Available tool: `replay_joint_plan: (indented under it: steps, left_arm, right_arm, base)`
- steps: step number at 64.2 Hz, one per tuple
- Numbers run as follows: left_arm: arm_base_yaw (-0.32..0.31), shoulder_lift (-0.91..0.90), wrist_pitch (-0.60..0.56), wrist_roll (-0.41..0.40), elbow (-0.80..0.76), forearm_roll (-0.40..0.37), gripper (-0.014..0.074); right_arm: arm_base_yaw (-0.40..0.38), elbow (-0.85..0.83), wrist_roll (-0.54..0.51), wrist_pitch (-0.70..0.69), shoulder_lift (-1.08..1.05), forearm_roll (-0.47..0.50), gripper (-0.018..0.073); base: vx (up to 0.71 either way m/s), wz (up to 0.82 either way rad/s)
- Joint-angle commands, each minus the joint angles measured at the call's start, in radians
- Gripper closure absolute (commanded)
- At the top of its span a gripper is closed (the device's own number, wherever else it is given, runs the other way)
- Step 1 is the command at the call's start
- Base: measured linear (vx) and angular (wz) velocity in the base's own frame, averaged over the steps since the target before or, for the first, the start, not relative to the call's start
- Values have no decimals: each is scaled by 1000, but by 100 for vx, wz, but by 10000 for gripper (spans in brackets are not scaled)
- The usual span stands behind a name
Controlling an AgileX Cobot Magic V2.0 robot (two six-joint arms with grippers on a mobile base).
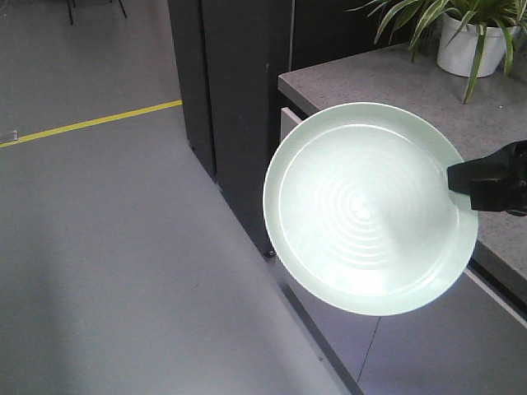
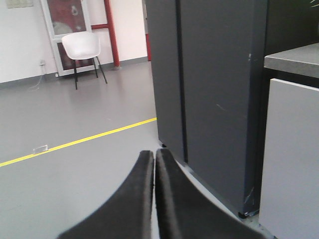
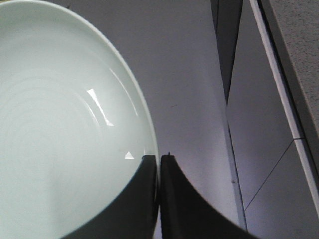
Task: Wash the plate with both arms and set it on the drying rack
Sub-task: 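Turn the base toward the counter with the potted plant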
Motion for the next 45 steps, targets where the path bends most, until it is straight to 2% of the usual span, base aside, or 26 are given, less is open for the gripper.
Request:
replay_joint_plan:
  steps: [1, 45]
  left_arm:
    - [1, -15, -77, -4, 18, -9, 603]
    - [1, -15, -77, -4, 18, -9, 603]
  right_arm:
    - [-8, -28, -7, -46, -16, 41, 566]
    - [-8, -28, -6, -46, -16, 41, 566]
  base:
    - [6, -20]
    - [6, -22]
